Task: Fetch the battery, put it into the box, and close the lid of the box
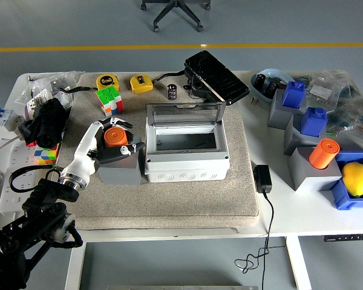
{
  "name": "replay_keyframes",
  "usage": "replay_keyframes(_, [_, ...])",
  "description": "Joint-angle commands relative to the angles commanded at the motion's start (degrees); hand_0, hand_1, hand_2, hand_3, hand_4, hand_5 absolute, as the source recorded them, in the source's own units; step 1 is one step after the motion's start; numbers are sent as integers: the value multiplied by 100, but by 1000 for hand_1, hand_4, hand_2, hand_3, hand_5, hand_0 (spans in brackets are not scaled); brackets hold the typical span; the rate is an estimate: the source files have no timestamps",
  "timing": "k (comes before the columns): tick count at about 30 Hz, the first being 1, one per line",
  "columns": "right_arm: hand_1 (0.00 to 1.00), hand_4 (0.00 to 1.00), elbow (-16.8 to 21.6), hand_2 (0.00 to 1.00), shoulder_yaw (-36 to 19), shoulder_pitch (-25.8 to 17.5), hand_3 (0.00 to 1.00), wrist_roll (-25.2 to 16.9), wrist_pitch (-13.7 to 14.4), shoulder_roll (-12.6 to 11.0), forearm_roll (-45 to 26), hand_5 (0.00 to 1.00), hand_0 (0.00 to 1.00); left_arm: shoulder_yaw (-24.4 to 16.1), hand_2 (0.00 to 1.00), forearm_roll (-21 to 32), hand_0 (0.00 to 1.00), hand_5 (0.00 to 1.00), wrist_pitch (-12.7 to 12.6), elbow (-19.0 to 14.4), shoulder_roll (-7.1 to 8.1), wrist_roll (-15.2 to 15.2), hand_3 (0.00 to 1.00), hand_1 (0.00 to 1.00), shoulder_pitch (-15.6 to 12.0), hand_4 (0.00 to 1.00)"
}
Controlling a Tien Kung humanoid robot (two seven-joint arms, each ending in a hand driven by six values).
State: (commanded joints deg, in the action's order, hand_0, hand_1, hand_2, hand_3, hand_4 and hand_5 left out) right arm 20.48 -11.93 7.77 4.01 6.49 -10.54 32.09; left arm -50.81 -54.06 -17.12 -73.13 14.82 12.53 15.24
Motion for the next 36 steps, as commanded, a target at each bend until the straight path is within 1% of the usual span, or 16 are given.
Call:
replay_keyframes(5, [588,929,5,583,-10,7,521,-26,20,8,-2,463,599,27,205,70,155,2,-3,56,-50,17,185,219,46,838])
replay_keyframes(6, [588,929,8,581,-16,9,521,-30,22,8,1,462,599,31,145,78,121,2,-4,60,-57,18,164,146,51,841])
replay_keyframes(11, [588,929,14,581,-21,17,521,-55,40,9,1,462,599,47,145,70,121,2,12,15,-64,18,164,146,75,841])
replay_keyframes(12, [586,928,12,580,-18,17,521,-60,45,10,-1,461,599,45,121,68,103,2,18,-13,-62,16,152,120,83,904])
replay_keyframes(16, [586,928,5,580,-13,7,521,-77,60,12,-9,461,599,17,121,19,103,2,24,-197,-43,1,152,120,94,904])
replay_keyframes(20, [587,927,2,580,2,4,521,-86,68,10,-14,461,599,-9,121,-197,109,2,42,-535,6,-42,152,120,111,918])
replay_keyframes(23, [587,927,3,580,-5,10,521,-90,72,7,-19,461,599,38,121,-574,109,2,14,-893,66,-148,152,120,175,918])
replay_keyframes(24, [588,926,4,578,-4,13,520,-90,72,4,-19,459,597,86,117,-813,103,2,-53,-1036,90,-217,153,104,212,983])
replay_keyframes(26, [588,926,2,578,-1,19,520,-90,73,0,-29,459,597,159,117,-1126,103,2,-117,-1165,120,-334,153,104,278,983])
replay_keyframes(29, [588,926,7,578,-19,33,520,-91,74,-14,-26,459,597,318,117,-1703,103,2,-39,-1198,173,-576,153,104,480,983])
replay_keyframes(30, [588,924,8,577,-20,36,520,-92,75,-18,-26,458,598,376,123,-1884,78,178,-24,-1193,189,-642,195,88,549,998])
replay_keyframes(32, [588,924,6,577,1,42,520,-91,75,-29,-33,458,598,597,123,-2243,78,178,-26,-1168,236,-841,195,88,808,998])
replay_keyframes(35, [588,924,7,577,17,43,520,-92,77,-37,-40,458,598,944,123,-2738,78,178,-152,-1132,247,-1126,195,88,1168,998])
replay_keyframes(36, [587,922,8,574,19,41,518,-94,79,-37,-42,457,599,1061,116,-2912,35,310,-202,-1108,229,-1239,183,36,1284,998])
